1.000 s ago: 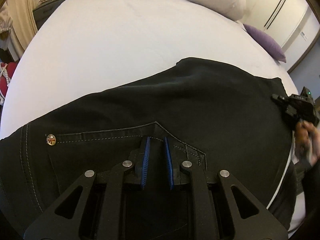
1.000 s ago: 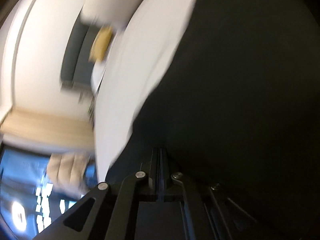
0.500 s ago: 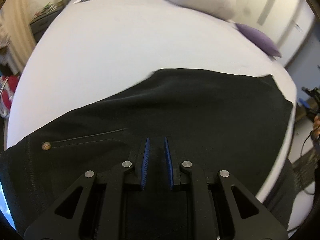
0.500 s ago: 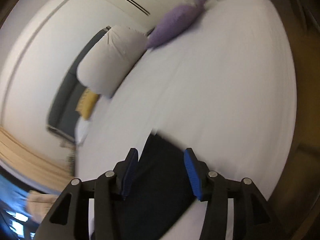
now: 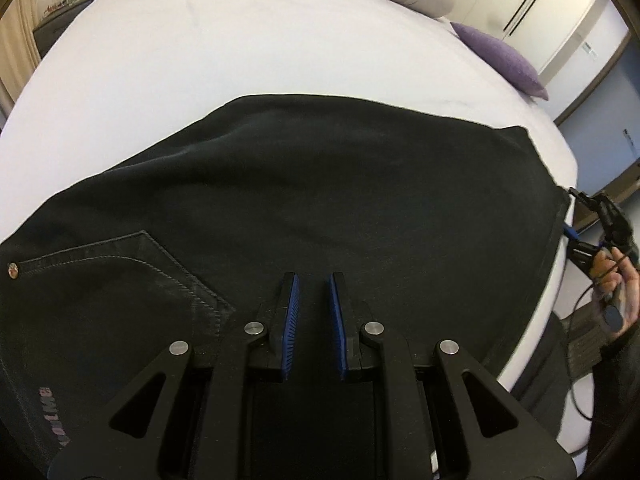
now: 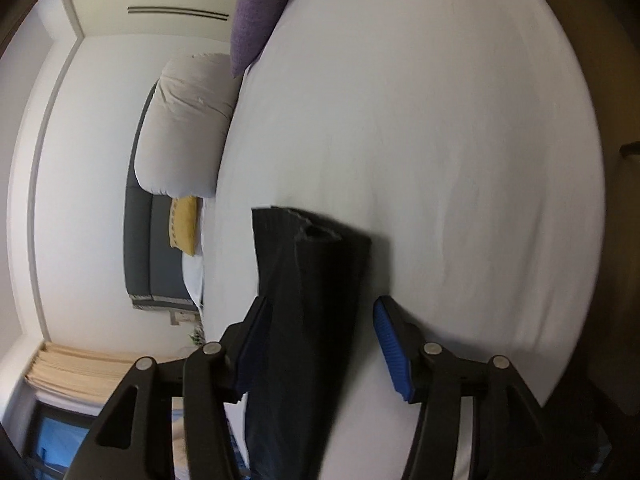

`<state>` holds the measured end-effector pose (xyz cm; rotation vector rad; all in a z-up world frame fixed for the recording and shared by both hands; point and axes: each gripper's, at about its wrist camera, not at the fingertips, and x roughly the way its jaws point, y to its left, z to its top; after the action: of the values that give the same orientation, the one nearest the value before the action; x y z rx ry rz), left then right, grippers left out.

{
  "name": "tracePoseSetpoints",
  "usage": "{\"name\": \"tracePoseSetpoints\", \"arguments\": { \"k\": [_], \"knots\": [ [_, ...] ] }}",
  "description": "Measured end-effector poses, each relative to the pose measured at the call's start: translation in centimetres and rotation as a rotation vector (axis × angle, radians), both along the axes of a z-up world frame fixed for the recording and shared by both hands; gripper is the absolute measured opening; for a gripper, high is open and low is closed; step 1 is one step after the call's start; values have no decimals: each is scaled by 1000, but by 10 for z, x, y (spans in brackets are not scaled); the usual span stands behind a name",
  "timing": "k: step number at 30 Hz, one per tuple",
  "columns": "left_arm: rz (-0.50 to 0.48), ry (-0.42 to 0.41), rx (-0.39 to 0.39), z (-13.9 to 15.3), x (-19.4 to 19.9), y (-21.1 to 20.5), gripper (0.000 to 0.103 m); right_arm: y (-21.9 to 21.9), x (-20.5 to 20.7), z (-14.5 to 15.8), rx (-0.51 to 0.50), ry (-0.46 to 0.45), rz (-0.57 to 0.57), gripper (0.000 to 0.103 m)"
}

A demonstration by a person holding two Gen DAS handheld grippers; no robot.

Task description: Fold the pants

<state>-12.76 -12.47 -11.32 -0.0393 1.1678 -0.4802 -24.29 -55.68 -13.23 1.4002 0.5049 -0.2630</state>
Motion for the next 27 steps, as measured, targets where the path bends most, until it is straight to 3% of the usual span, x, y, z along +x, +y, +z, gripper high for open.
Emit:
{"name": "tracePoseSetpoints", "arguments": {
  "k": [7, 12, 17, 22, 25, 27],
  "knots": [
    [-37, 18, -59, 9, 1, -17, 15, -12, 51, -1, 21, -55, 23, 54],
    [-15, 61, -92, -7, 5, -13, 15, -19, 75, -10, 36, -36, 32, 15],
    [16, 103, -161, -16, 11, 2, 15, -24, 65, -11, 52, -74, 7, 9],
    [29, 114, -188, -20, 12, 8, 15, -14, 75, 9, -66, -14, 14, 9],
    [39, 116, -206, -26, 12, 11, 15, 12, 91, 40, -225, 21, 84, 9],
    [47, 121, -224, -28, 12, 15, 15, 54, 109, 78, -430, 56, 206, 9]
  ]
}}
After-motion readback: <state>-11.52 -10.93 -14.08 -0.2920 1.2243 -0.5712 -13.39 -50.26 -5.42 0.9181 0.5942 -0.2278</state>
